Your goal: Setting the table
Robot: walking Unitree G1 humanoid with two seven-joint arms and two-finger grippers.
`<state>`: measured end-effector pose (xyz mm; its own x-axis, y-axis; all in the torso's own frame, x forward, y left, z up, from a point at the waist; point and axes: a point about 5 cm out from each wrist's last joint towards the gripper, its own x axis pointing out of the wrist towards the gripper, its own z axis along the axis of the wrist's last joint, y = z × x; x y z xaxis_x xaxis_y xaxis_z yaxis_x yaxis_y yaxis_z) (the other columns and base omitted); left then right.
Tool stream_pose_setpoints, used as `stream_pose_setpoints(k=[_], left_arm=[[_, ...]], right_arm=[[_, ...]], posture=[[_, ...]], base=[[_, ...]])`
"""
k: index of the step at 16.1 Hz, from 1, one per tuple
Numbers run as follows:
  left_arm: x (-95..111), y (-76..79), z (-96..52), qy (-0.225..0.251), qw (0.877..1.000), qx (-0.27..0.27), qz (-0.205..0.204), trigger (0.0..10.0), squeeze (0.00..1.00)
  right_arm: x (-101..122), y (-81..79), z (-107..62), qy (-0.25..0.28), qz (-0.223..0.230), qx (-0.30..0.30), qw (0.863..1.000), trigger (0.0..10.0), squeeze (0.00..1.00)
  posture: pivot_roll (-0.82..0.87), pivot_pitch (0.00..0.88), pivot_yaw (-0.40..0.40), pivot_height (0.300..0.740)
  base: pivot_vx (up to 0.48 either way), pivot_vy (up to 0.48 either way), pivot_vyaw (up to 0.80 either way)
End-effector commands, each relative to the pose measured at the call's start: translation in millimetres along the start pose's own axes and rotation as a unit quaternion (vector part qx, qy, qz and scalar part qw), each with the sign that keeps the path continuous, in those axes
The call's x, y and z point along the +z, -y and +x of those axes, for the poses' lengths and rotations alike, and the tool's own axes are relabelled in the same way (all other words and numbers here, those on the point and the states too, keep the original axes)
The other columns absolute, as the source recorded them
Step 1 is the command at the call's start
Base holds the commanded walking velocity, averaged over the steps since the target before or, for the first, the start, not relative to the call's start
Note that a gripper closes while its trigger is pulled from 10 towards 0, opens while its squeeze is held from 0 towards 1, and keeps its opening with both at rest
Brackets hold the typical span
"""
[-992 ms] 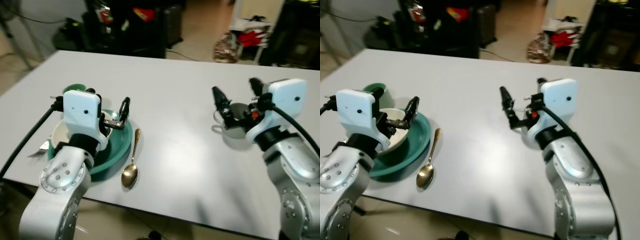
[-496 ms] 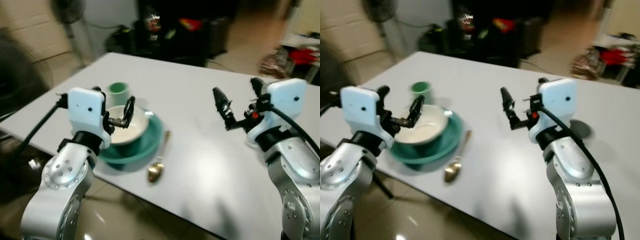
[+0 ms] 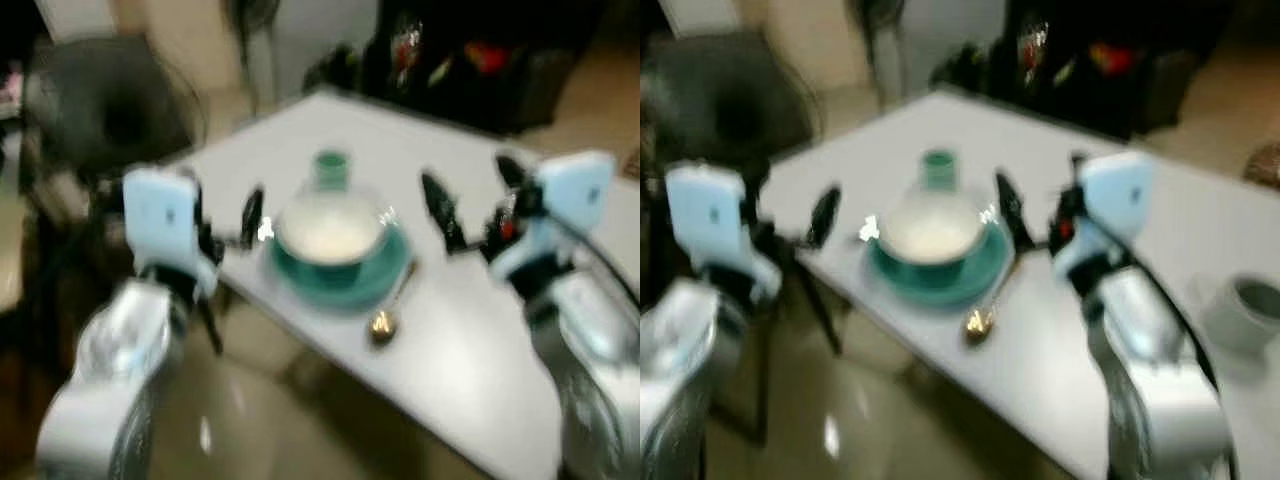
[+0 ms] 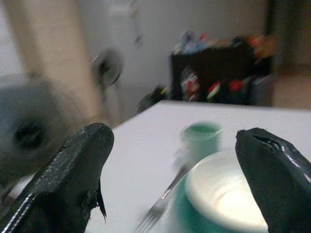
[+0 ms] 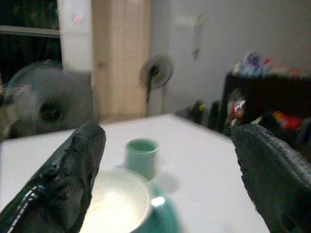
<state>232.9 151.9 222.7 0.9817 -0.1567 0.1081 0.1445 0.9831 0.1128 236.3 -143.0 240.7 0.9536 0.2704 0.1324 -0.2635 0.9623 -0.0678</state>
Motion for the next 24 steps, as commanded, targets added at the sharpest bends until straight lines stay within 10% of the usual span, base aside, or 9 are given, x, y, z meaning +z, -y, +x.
stream_pose_setpoints(k=[1, 8, 13, 14, 15, 24], left_arm=[[-1, -0.8, 0.0, -0.005, 1.000, 0.005, -0.002, 10.0, 0.00], [-2, -1.3, 0.7, -0.007, 1.000, 0.005, -0.011, 10.0, 0.00], [-3, 0.8, 2.8, -0.007, 1.000, -0.002, -0.012, 10.0, 0.00], [-2, 1.2, 3.3, -0.007, 1.000, -0.003, -0.012, 10.0, 0.00], [-3, 1.1, 3.2, -0.007, 1.000, -0.002, -0.011, 10.0, 0.00], [-4, 2.1, 2.4, -0.014, 1.000, -0.004, -0.010, 10.0, 0.00]], right_arm=[[5, -1.6, 0.3, 0.009, -0.001, 0.010, 1.000, 10.0, 1.00], [2, -3.0, 1.1, 0.006, 0.013, 0.006, 1.000, 10.0, 1.00], [-1, -2.3, 2.8, -0.003, 0.029, 0.001, 1.000, 10.0, 0.75], [-1, -2.5, 3.2, -0.005, 0.034, 0.001, 0.999, 10.0, 0.60], [-2, -2.9, 3.3, -0.007, 0.035, 0.001, 0.999, 10.0, 0.00], [-3, -2.7, 4.4, -0.013, 0.040, 0.002, 0.999, 10.0, 0.00]], posture=[[-0.08, 0.000, 0.029, 0.740], [-0.08, 0.000, 0.028, 0.740], [-0.08, 0.000, 0.024, 0.740], [-0.08, 0.000, 0.023, 0.740], [-0.08, 0.000, 0.023, 0.740], [-0.08, 0.000, 0.020, 0.740]], base=[[0.000, 0.000, 0.80], [0.000, 0.253, 0.23], [0.000, 0.379, 0.00], [0.000, 0.375, 0.00], [0.000, 0.375, 0.00], [0.000, 0.362, 0.00]])
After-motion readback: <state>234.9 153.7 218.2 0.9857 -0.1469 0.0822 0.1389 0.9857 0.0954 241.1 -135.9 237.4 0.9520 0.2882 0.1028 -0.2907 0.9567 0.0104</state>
